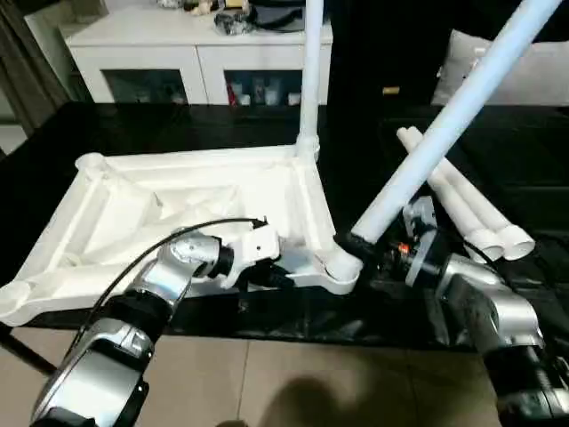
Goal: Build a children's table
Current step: Insert table leg to table base
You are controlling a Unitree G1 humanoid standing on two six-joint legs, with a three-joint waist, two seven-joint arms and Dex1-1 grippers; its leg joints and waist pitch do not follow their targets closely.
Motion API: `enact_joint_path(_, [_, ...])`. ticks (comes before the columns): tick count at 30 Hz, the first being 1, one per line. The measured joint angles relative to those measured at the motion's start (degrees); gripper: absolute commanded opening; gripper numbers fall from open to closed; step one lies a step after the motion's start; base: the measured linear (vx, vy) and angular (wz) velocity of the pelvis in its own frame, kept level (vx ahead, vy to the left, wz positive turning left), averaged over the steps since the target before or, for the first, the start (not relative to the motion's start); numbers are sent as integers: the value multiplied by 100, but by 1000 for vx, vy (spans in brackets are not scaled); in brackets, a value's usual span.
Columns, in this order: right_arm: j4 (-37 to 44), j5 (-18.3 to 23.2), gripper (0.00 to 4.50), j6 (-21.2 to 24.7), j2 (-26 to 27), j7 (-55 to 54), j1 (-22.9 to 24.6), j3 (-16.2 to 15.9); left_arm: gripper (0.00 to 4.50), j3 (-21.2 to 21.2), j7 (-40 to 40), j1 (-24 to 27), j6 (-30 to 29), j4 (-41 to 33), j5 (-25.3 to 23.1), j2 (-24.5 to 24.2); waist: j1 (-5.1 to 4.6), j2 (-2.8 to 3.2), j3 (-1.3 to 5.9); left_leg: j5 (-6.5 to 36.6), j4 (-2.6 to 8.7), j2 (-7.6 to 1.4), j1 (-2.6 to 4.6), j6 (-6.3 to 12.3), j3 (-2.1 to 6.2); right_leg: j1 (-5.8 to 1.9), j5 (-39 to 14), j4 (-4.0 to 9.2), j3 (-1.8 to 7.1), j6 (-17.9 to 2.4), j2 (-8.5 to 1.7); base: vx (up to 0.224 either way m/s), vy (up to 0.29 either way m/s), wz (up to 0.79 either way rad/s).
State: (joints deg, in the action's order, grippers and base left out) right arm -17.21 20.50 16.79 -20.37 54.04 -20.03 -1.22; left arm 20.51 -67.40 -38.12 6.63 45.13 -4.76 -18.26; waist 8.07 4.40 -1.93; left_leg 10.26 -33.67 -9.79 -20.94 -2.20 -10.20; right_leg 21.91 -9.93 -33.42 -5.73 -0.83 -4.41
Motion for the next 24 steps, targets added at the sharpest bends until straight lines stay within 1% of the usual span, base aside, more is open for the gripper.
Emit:
enact_joint_path(4, [133,-326,189,-193,-190,15,-54,-341,0,61,22,0,61,-3,-50,-7,-5,10,9,0,15,3,4,0,-1,-11,0,29,-1,0,0,0,0,0])
enact_joint_path(7, [128,-535,188,-284,-288,95,-210,-571,0,74,37,-9,110,6,-116,-24,-37,5,13,1,15,4,27,1,-1,-31,-1,31,-1,1,0,0,0,0])
enact_joint_path(9, [54,-661,188,-279,-298,147,-335,-682,0,82,46,-33,112,35,-168,-32,-69,-2,8,1,17,4,52,1,-1,-51,-3,33,-2,5,0,0,0,0])
enact_joint_path(12, [-118,-761,188,-249,-334,273,-554,-866,0,131,21,-105,144,148,-184,-57,-145,-10,2,1,21,7,79,1,2,-77,-18,43,-3,28,0,0,0,0])
enact_joint_path(14, [-288,-804,188,-236,-344,395,-702,-973,0,199,-18,-207,217,287,-195,-59,-177,-23,-9,6,19,12,102,6,12,-78,-30,53,-7,44,0,0,0,0])
enact_joint_path(19, [-492,-908,188,-233,-367,630,-923,-1099,0,226,-92,-381,306,522,-247,-58,-227,-39,-18,8,58,20,95,9,17,-98,-30,120,-12,44,0,0,0,0])
enact_joint_path(21, [-495,-907,188,-234,-389,712,-938,-1109,0,237,-135,-443,318,559,-285,-60,-226,-44,-13,7,67,27,79,9,15,-116,-28,125,-1,42,0,0,0,0])
enact_joint_path(24, [-495,-900,188,-234,-397,818,-952,-1109,0,237,-221,-461,337,574,-287,-78,-219,-46,-4,7,73,27,77,9,11,-114,-16,118,2,23,0,0,0,0])
